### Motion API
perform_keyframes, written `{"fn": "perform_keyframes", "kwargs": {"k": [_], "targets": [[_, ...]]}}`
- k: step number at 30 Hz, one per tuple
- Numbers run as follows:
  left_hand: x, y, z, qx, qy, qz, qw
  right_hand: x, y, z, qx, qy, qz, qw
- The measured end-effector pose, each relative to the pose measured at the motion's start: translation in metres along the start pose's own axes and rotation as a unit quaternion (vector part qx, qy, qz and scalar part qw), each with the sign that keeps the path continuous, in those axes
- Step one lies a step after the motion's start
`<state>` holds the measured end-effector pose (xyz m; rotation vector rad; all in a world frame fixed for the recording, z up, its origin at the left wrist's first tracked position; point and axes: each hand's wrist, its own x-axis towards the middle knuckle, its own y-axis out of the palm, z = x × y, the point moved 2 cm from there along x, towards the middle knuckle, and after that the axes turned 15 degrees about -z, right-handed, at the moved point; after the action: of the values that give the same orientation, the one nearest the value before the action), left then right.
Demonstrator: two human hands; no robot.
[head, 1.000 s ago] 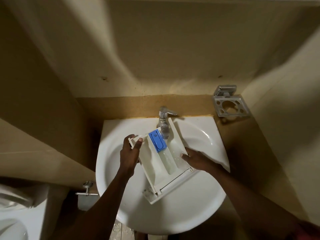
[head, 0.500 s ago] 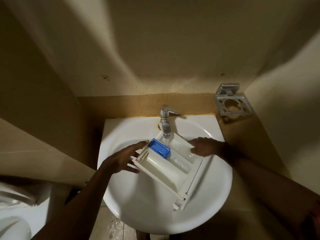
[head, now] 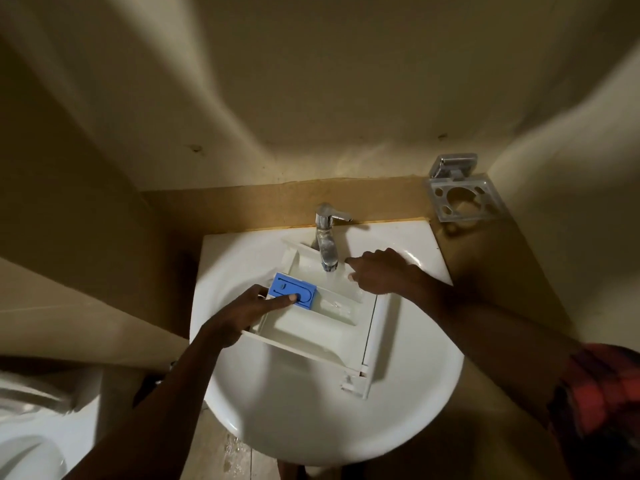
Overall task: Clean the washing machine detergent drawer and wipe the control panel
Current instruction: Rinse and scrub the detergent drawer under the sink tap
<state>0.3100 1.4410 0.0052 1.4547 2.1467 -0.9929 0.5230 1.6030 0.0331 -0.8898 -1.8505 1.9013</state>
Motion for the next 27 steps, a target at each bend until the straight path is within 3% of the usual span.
{"fn": "perform_keyframes", "kwargs": {"k": [6, 9, 14, 17, 19, 23, 27], "targets": [[-0.011, 0.011, -0.018, -0.012, 0.01, 0.029, 0.999, -0.001, 0.001, 0.006, 0.001, 0.003, -0.069, 0.998], [-0.006, 0.013, -0.012, -0.05, 0.038, -0.005, 0.998, -0.001, -0.005, 0.002, 0.062, 0.044, -0.125, 0.989], [-0.008, 0.007, 0.004, -0.094, 0.051, -0.053, 0.993, -0.019, -0.014, 0.022, 0.157, 0.016, -0.35, 0.923], [-0.008, 0.005, 0.002, -0.089, 0.063, -0.07, 0.992, -0.029, 0.003, 0.026, 0.242, 0.038, -0.259, 0.934], [-0.005, 0.005, -0.004, -0.077, 0.061, -0.08, 0.992, -0.034, 0.009, 0.028, 0.21, 0.067, -0.183, 0.958], [-0.003, 0.005, -0.009, -0.078, 0.059, -0.084, 0.992, -0.072, 0.015, 0.064, 0.161, 0.091, -0.106, 0.977], [-0.003, 0.003, -0.008, -0.083, 0.061, -0.078, 0.992, -0.109, 0.019, 0.1, 0.144, 0.059, -0.055, 0.986]]}}
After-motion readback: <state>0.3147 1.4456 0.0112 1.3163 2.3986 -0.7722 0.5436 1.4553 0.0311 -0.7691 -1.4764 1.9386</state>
